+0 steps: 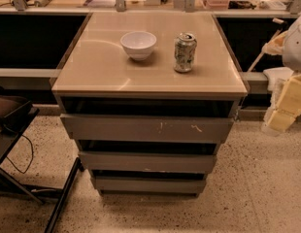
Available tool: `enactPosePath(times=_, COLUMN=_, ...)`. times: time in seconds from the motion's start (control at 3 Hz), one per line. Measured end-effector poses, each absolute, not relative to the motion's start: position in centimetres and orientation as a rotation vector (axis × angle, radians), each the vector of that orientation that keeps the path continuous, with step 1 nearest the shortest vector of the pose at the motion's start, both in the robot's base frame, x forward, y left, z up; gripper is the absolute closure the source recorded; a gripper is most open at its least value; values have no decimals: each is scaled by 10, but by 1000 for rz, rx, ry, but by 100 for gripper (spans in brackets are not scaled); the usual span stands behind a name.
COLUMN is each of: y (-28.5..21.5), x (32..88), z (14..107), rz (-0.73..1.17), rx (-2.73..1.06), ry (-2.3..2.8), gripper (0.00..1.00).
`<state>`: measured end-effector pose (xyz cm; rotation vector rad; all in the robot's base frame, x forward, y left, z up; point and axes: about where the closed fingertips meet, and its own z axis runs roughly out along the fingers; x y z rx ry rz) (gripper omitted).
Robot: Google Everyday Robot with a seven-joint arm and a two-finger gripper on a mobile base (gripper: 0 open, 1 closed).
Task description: Open top drawer
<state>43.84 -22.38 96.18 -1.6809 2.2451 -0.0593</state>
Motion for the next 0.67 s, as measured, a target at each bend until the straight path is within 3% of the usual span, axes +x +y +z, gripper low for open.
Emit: enactPosePath(times=0.67, y=-259, x=437, z=844, rz=159, rx=-1532, ry=2365, gripper=0)
